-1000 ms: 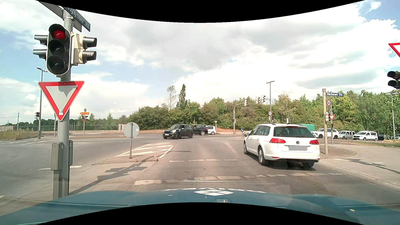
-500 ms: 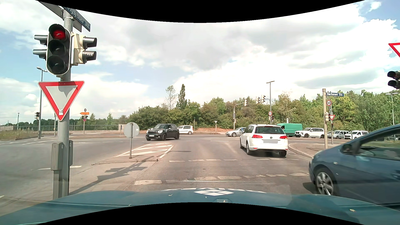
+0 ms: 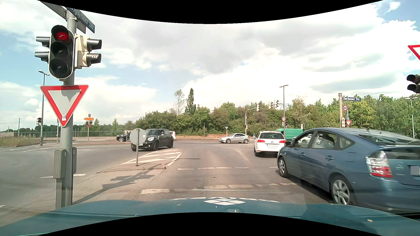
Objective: Follow the waypoints while adhering to traffic rules and regulations
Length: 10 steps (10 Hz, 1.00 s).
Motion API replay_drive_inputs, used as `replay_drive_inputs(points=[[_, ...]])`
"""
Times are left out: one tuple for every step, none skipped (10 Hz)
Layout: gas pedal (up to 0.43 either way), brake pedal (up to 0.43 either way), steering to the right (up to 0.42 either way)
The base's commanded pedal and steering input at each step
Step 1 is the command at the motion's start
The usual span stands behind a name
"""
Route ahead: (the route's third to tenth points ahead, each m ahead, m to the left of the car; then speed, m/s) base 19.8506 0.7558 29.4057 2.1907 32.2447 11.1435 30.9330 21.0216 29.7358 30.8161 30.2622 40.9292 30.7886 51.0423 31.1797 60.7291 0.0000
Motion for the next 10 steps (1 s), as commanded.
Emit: replay_drive_inputs(points=[[0.0, 0.341, -0.028], [0.0, 0.348, -0.028], [0.0, 0.341, -0.028], [0.0, 0.348, -0.028], [0.0, 0.341, -0.028], [0.0, 0.341, -0.028], [0.0, 0.341, -0.028], [0.0, 0.341, -0.028], [0.0, 0.341, -0.028], [0.0, 0.341, -0.028]])
